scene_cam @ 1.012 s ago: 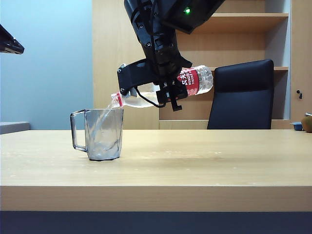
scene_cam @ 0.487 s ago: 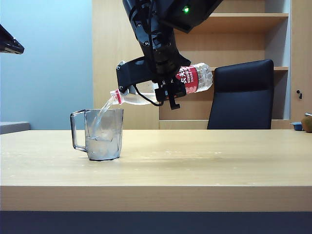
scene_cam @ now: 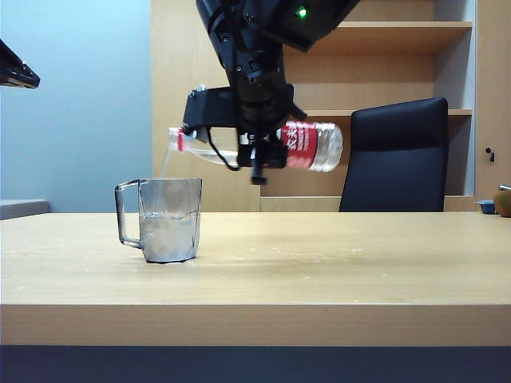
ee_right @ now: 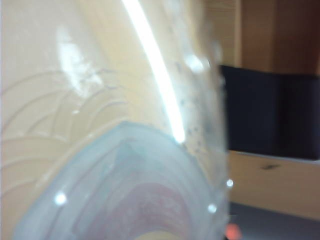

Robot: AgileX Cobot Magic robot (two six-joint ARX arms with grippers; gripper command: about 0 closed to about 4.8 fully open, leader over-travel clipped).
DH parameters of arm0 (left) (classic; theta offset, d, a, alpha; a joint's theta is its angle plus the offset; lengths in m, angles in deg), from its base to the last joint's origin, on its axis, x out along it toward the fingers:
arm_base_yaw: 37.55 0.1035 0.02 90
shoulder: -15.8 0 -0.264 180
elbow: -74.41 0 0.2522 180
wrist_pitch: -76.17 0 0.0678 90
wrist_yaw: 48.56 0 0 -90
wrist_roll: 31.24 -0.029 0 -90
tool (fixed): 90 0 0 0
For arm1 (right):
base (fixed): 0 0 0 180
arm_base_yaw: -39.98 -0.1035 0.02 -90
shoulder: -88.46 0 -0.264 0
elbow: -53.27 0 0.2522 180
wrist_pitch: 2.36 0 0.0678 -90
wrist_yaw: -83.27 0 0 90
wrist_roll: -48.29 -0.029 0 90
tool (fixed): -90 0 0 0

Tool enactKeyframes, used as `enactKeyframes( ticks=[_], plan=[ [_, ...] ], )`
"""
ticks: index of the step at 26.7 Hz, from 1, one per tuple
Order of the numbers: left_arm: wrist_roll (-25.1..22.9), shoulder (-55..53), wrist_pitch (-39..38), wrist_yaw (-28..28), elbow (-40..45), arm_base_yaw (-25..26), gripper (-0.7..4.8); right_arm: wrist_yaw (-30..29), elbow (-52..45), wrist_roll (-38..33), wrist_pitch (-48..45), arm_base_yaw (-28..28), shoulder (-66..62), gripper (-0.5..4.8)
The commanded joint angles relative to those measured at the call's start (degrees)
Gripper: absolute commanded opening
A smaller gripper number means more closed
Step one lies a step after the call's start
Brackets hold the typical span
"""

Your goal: Pick up the mineral water bottle on the table and pour water into the mug until it's half full.

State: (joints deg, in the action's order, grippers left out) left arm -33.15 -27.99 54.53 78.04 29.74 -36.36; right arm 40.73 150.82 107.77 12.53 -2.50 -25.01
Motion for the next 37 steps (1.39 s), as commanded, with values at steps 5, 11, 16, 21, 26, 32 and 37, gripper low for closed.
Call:
enactKeyframes(
  ticks=[5, 11, 16, 21, 26, 32, 37],
  plan=[
    [-0.24, 0.11, 0.68, 0.04, -0.28, 0.0, -0.05, -11.47, 0.17, -47.1, 9.6, 2.03, 3.96, 2.55],
    [-0.24, 0.11, 0.68, 0.04, -0.28, 0.0, -0.06, -23.65, -11.17, -66.34, -9.35, 7.5, 7.5, 2.51],
    [-0.24, 0.11, 0.72, 0.02, -0.31, 0.0, -0.05, -31.98, -28.55, -67.19, -39.26, 9.09, 8.41, 2.51],
    [-0.24, 0.11, 0.7, 0.04, -0.31, 0.02, -0.05, -34.6, -39.39, -67.12, -59.73, 9.97, 5.73, 2.52],
    [-0.2, 0.13, 0.68, 0.13, -0.28, 0.0, -0.05, -36.11, -41.97, -66.79, -59.56, 11.15, 4.24, 4.67],
    [0.61, 0.2, 3.63, 1.51, -0.28, 0.04, -0.06, -35.58, -43.3, -66.58, -58.93, 11.76, 5.95, 4.79],
    [3.8, 5.81, 5.81, -3.34, -0.28, 3.28, -0.06, -36.17, -51.6, -66.58, -54.47, 11.65, 16.5, 4.79]
  ],
)
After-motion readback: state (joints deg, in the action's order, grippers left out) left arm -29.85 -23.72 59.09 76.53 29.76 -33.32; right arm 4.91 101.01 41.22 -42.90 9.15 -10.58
